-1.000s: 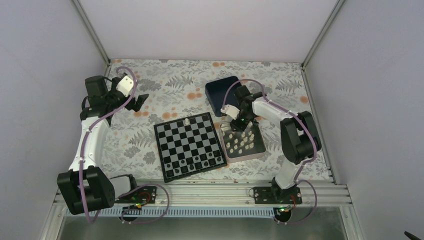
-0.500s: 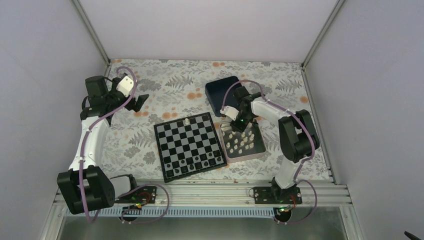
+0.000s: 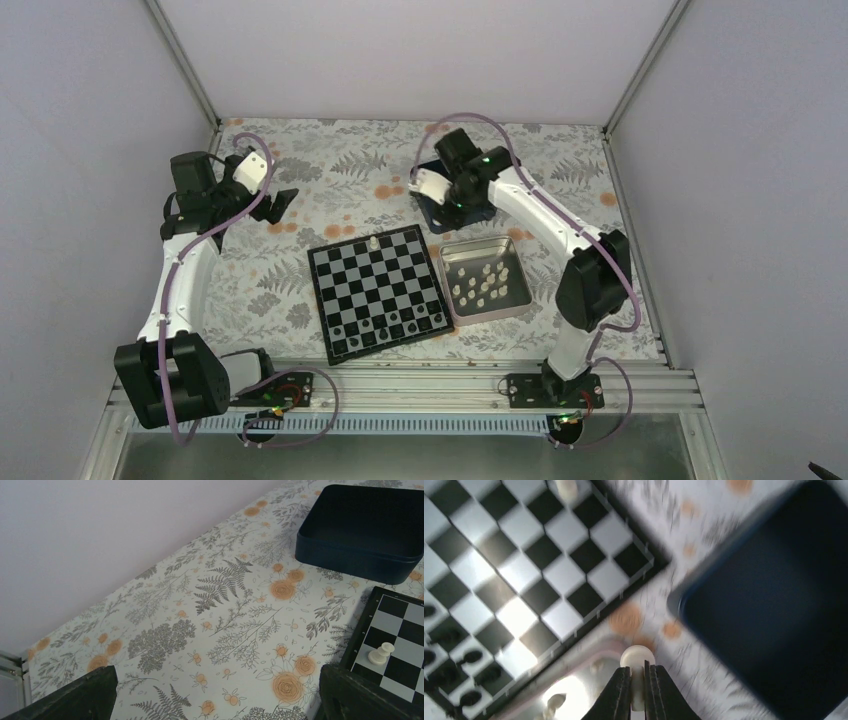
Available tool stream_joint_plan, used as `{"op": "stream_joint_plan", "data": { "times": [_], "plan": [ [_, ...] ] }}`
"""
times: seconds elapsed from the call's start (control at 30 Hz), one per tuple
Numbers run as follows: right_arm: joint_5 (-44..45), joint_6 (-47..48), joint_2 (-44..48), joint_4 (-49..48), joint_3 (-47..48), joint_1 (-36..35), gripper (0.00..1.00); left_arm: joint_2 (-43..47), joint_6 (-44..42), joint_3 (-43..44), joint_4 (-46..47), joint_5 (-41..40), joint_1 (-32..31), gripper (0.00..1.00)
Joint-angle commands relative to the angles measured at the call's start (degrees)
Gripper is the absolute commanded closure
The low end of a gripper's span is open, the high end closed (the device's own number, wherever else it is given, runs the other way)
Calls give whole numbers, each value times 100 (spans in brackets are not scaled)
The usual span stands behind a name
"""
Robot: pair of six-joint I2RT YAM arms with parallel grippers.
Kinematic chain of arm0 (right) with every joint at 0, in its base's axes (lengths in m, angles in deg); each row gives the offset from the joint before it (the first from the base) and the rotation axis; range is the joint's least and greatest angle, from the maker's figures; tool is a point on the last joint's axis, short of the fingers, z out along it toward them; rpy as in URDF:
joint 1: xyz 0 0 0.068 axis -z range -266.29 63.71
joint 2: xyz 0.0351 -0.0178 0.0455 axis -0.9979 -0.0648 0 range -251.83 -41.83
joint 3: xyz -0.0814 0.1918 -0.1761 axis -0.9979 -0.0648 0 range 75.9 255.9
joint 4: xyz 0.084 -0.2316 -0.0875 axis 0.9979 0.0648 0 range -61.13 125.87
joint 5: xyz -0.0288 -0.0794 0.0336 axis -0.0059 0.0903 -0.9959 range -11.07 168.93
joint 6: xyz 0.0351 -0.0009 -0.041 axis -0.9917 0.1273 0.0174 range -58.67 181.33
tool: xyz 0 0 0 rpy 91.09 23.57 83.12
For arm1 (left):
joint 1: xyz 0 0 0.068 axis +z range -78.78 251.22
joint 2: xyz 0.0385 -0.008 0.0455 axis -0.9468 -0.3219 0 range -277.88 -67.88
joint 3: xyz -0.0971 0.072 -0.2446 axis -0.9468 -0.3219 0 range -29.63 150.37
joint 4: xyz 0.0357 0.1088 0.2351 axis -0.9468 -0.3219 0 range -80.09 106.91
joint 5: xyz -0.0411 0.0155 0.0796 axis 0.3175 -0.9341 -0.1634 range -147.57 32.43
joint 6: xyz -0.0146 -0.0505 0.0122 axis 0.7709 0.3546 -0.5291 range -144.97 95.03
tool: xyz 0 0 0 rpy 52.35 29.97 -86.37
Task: Set up the chess pieces on the board
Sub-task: Pick up the chess piece from the storage box, then place the chess piece on the chessboard.
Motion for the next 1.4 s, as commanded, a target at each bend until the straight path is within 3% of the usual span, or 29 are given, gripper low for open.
{"op": "stream_joint_plan", "data": {
  "times": [0.0,0.4,1.37],
  "plan": [
    [85,-96,-551,309,1106,-515,95,144,-89,170,19,26,40,0],
    [136,-26,-2492,326,3551,-1718,95,404,-78,24,117,-420,113,0],
    [-73,65,-3569,173,3630,-2455,94,446,-270,-271,168,-435,327,0]
  ]
}}
